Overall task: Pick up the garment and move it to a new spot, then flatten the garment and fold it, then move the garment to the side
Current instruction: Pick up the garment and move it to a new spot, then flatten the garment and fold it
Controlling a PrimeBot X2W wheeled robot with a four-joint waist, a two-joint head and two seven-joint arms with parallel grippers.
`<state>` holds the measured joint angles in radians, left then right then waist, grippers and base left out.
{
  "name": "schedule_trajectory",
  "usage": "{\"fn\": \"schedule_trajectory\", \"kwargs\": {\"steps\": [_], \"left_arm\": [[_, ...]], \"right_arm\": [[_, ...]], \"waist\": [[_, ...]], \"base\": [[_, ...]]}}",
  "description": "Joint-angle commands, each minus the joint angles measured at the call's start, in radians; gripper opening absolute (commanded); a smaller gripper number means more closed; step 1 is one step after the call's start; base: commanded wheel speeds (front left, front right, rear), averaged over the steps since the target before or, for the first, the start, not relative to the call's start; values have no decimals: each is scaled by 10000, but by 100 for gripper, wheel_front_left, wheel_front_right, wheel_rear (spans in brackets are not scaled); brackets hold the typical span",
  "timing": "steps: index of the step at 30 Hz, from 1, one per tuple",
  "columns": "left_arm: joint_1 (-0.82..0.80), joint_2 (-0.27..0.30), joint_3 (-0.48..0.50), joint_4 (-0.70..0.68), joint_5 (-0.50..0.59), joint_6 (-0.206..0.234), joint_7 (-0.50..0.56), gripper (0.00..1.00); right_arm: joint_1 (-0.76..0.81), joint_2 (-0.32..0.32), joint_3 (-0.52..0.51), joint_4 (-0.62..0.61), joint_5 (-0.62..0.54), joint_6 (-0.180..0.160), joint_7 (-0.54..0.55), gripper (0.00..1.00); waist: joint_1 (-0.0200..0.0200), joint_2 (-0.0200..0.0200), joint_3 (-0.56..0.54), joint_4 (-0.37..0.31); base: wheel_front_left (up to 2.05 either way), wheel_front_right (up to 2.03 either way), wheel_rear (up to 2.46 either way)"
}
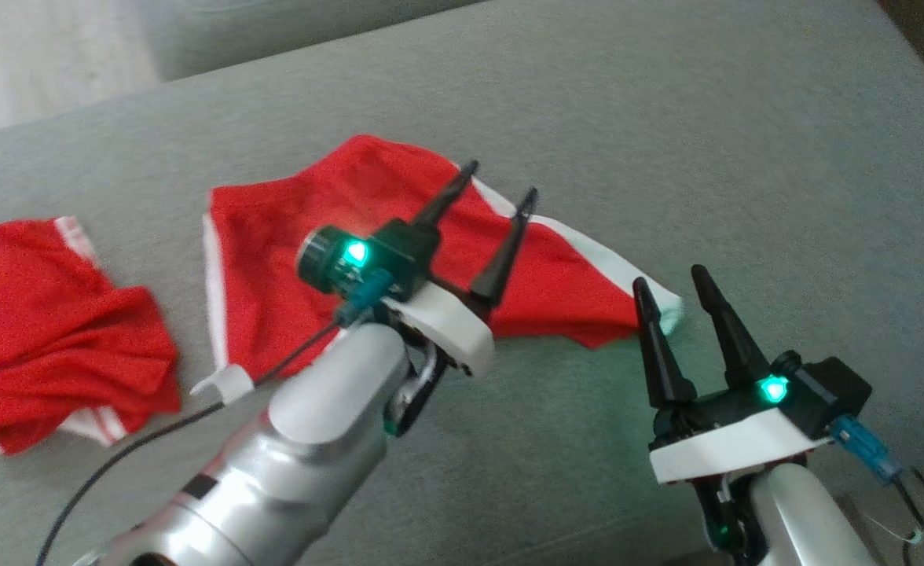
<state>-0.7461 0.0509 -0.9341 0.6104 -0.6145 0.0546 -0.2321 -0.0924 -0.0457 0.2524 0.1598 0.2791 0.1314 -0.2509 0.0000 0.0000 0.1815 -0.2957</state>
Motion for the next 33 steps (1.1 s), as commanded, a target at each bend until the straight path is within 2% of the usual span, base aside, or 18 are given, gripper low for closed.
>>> {"fn": "schedule_trajectory", "kwargs": {"steps": [1, 5, 8, 12, 16, 19, 22, 30, 33], "left_arm": [[-603, 214, 517, -143, 90, 112, -179, 100], [-230, 749, 1183, -263, 152, 359, -281, 100], [422, 1425, 1850, -1030, 469, 580, -291, 100], [1914, 2396, 2689, -2155, 859, 887, -293, 100], [3701, 2906, 3481, -3367, 1092, 1255, -294, 100], [4832, 2858, 3950, -4118, 1291, 1469, -295, 100], [5550, 2512, 4264, -4567, 1478, 1518, -295, 100], [5757, 1931, 4620, -4630, 1990, 1108, -296, 100], [5710, 1830, 4766, -4538, 2151, 923, -296, 100]], "right_arm": [[-229, -45, 75, -316, -123, -7, -109, 100], [-118, -45, -199, -271, -285, -7, -109, 100], [11, -45, -491, -272, -369, -7, -109, 100], [179, -45, -700, -235, -455, -7, -109, 100], [316, -45, -794, -202, -502, -7, -109, 100], [362, -45, -879, -195, -516, -7, -109, 100], [357, -45, -923, -170, -564, -7, -109, 100], [-87, -45, -1007, -136, -913, -7, -109, 100], [-619, -45, -969, 455, -1198, -7, -109, 100]], "waist": [[0, 0, -314, 687], [0, 0, -646, 1467], [0, 0, -811, 2039], [0, 0, -990, 2518], [0, 0, -1106, 2726], [0, 0, -1109, 2834], [0, 0, -1090, 2908], [0, 0, -921, 3142], [0, 0, -720, 3263]], "base": [[0, 0, 0], [0, 0, 0], [0, 0, 0], [0, 0, 0], [0, 0, 0], [0, 0, 0], [0, 0, 0], [0, 0, 0], [0, 0, 0]]}}
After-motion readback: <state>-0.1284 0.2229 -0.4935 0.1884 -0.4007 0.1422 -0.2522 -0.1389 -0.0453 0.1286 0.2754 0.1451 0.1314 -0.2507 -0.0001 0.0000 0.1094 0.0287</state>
